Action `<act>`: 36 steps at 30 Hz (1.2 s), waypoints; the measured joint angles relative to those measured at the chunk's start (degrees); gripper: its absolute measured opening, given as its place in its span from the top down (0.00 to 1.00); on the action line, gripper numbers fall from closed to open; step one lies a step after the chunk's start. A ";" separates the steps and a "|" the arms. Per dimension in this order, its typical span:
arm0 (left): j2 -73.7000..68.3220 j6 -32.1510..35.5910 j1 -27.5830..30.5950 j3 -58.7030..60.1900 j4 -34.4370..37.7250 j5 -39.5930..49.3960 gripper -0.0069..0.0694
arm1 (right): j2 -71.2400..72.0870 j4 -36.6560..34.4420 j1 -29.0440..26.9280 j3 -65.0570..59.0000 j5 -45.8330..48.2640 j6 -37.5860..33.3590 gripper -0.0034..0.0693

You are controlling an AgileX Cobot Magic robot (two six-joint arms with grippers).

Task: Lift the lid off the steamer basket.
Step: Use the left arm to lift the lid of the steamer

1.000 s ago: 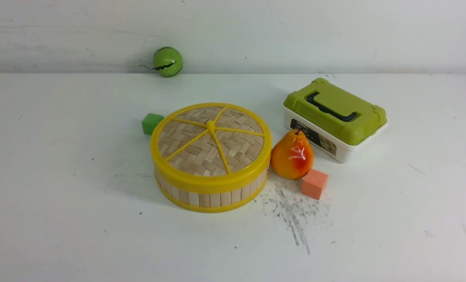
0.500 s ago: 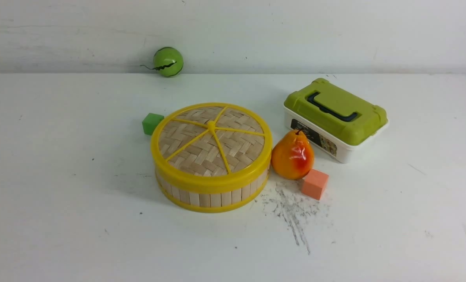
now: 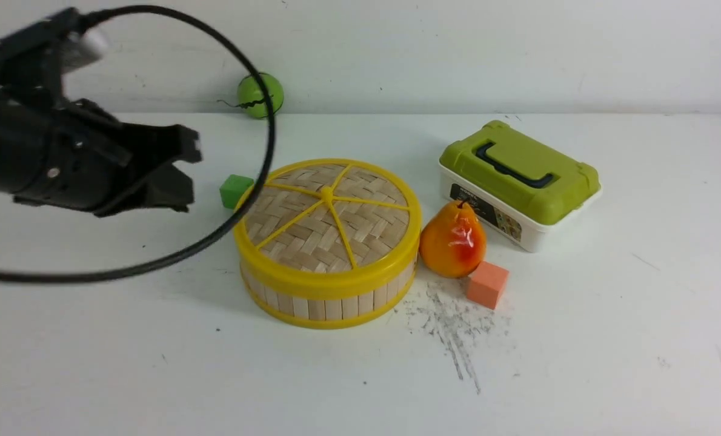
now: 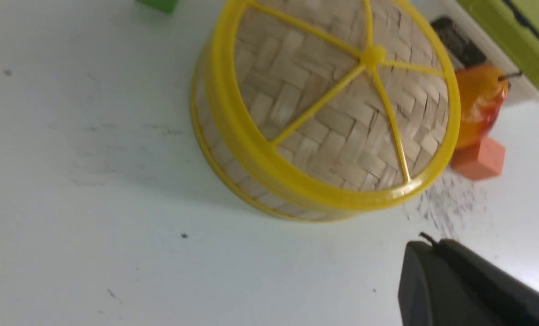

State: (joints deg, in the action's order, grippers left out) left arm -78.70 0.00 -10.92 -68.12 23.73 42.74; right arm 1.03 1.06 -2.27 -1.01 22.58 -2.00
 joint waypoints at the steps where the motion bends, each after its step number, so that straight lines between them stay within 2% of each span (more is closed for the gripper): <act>1: -3.45 0.44 0.00 -4.07 0.99 3.46 0.93 | 0.00 0.00 0.00 0.00 0.00 0.00 0.62; 9: -19.79 -0.97 -0.70 -25.97 1.16 14.49 0.93 | 0.00 0.00 0.00 0.00 0.00 0.00 0.62; 14: -28.30 -3.68 -8.43 -40.05 -10.11 17.74 0.93 | 0.00 0.00 0.00 0.00 0.00 0.00 0.62; 20: -36.51 -6.54 -14.66 -49.64 -22.67 19.02 0.91 | 0.00 0.00 0.00 0.00 0.00 0.00 0.62; 23: -39.35 -7.12 -15.56 -51.17 -25.68 19.24 0.82 | 0.00 0.00 0.00 0.00 0.00 0.00 0.62; 28: -42.27 -8.56 -15.87 -51.41 -27.27 18.12 0.60 | 0.00 0.00 0.00 0.00 0.00 0.00 0.62; 29: -42.36 -8.56 -15.87 -51.41 -27.27 18.12 0.59 | 0.00 0.00 0.00 0.00 0.00 0.00 0.62; 31: -43.66 -9.72 -15.87 -51.41 -28.32 16.99 0.50 | 0.00 0.00 0.00 0.00 0.00 0.00 0.62; 36: -45.01 -10.13 -15.87 -51.48 -28.31 15.71 0.47 | 0.00 0.00 0.00 0.00 0.00 0.00 0.62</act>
State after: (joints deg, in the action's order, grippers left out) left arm -123.71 -10.13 -26.79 -119.61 -4.58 58.45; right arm 1.03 1.06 -2.27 -1.01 22.58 -2.00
